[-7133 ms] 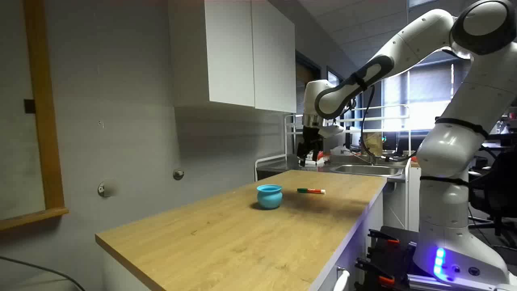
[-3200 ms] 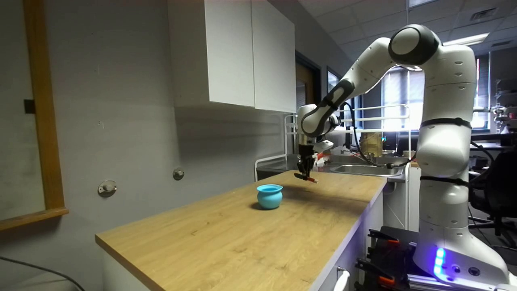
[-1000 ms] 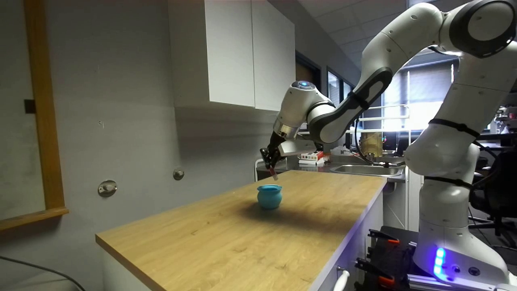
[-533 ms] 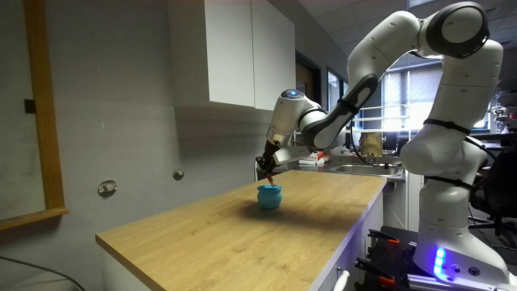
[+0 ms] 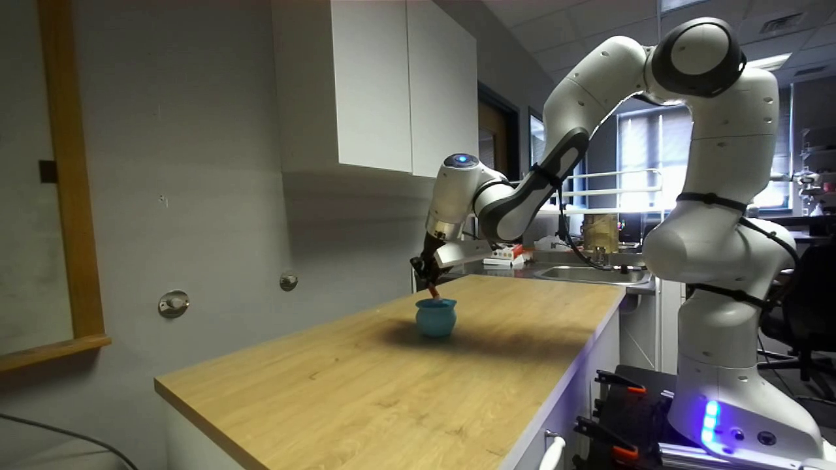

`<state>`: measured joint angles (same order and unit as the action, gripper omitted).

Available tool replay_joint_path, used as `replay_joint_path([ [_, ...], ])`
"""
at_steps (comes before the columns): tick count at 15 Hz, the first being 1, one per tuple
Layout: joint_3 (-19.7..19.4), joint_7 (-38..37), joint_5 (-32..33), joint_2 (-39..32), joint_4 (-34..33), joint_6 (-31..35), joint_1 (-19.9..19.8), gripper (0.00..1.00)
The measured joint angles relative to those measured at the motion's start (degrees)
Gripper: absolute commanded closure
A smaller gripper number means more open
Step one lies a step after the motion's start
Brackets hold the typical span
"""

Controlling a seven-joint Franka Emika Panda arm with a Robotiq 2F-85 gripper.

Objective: Put the green marker in the blue bowl

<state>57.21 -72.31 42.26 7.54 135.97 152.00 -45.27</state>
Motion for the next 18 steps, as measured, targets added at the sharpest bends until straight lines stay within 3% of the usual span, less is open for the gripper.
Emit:
replay_joint_path([
  [7, 0.72, -9.66, 10.65, -5.51, -2.61, -3.58, -1.66, 0.95],
  [13, 1.67, -18.16, 19.64, -8.07, -3.5, -7.61, 0.02, 0.95],
  [18, 2.25, -21.26, 22.31, -8.47, -3.53, -10.44, 2.43, 0.95],
])
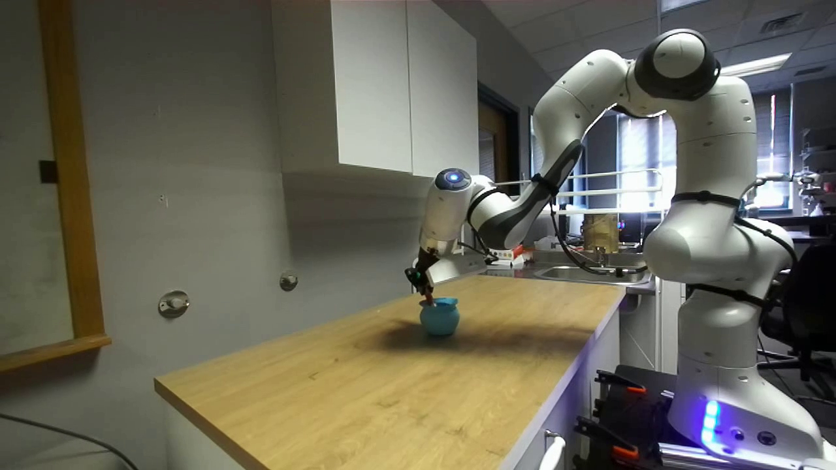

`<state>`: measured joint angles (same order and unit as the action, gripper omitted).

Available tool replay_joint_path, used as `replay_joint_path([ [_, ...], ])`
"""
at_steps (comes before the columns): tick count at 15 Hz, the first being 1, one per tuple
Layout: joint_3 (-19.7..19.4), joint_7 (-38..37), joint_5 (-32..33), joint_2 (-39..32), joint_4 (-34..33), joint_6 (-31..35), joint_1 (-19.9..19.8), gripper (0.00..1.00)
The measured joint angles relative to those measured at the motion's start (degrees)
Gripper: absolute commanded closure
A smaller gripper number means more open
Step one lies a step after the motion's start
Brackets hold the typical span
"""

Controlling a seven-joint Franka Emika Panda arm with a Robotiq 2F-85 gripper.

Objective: Put the green marker in the blue bowl

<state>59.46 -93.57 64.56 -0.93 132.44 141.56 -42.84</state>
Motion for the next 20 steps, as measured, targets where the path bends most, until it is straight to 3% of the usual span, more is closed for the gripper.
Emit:
replay_joint_path([
  [2, 0.13, -0.51, 0.05, 0.14, 0.06, -0.46, 0.87, 0.95],
  [3, -2.16, -0.66, 0.04, 0.38, 0.15, -0.44, 3.45, 0.95],
  [8, -24.19, -1.55, 0.08, 2.67, 1.78, -0.35, 26.71, 0.95],
  [11, -34.14, -2.4, 0.96, 4.05, 3.56, -0.33, 36.29, 0.95],
  [14, -40.54, -4.41, 3.57, 5.51, 5.91, -0.22, 41.61, 0.95],
  [18, -44.56, -7.68, 8.16, 7.12, 9.35, -0.23, 44.85, 0.94],
  [19, -45.08, -8.45, 9.15, 7.38, 10.09, -0.25, 45.34, 0.87],
  [20, -45.57, -9.15, 10.03, 7.56, 10.75, -0.29, 45.84, 0.55],
])
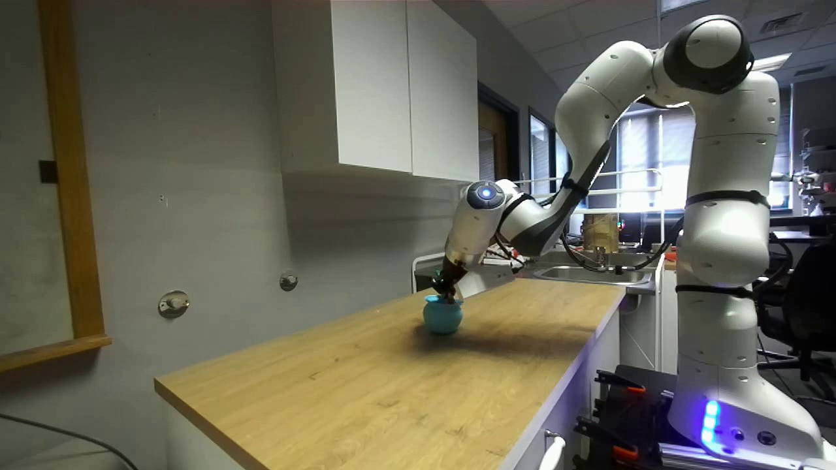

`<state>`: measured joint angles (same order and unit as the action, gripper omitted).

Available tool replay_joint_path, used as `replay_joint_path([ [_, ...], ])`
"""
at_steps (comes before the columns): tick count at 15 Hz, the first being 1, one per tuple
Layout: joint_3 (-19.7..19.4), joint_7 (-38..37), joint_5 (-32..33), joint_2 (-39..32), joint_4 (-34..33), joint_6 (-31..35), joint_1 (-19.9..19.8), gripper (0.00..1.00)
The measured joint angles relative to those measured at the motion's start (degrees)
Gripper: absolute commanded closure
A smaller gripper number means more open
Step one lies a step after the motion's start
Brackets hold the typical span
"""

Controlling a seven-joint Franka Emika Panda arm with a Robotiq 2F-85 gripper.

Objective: Put the green marker in the blue bowl

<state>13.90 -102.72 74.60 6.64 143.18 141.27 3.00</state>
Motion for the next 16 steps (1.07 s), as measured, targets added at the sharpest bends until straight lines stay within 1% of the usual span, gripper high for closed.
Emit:
replay_joint_path([
  [1, -0.37, -0.63, 0.74, 0.11, 0.56, -0.06, 0.42, 0.54],
  [2, -0.63, -1.11, 1.29, 0.17, 0.97, -0.12, 0.71, 0.49],
  [3, -0.89, -1.42, 1.64, 0.22, 1.32, -0.22, 1.03, 0.42],
  [4, -1.12, -1.6, 1.84, 0.25, 1.56, -0.34, 1.36, 0.33],
  [6, -1.39, -1.69, 2.03, 0.35, 1.78, -0.63, 1.89, 0.19],
  [7, -1.45, -1.69, 2.03, 0.39, 1.8, -0.8, 2.11, 0.1],
  [8, -1.49, -1.69, 2.03, 0.45, 1.8, -0.93, 2.32, 0.04],
  [9, -1.53, -1.69, 2.03, 0.58, 1.8, -1.07, 2.57, 0.0],
  [16, -1.55, -1.65, 1.04, 3.09, 1.79, -1.44, 4.66, 0.0],
])
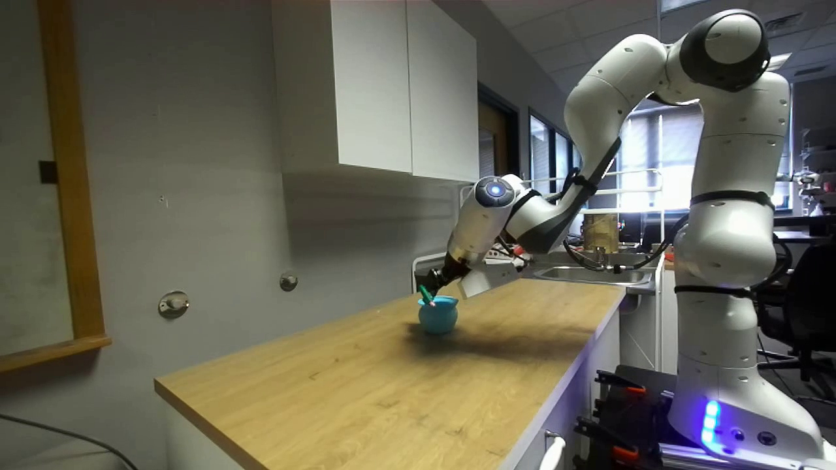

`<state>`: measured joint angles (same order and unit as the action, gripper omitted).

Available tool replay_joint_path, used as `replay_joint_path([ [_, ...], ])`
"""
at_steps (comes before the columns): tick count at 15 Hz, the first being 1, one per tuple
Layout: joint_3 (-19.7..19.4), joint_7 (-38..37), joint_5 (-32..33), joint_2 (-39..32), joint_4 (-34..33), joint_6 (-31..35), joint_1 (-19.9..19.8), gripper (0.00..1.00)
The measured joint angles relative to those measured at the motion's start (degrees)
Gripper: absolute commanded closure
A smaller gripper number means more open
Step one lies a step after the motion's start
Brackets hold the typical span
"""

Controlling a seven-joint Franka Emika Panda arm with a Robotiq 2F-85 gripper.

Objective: Put the green marker in the blue bowl

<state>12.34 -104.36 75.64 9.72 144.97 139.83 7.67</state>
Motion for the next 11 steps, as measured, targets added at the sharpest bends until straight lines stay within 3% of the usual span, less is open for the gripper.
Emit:
replay_joint_path([
  [5, 0.01, 3.06, -6.52, 5.56, 0.85, 0.38, 2.85, 0.0],
  [11, -2.1, 21.24, -26.5, 16.55, 5.87, 6.01, 5.81, 0.0],
])
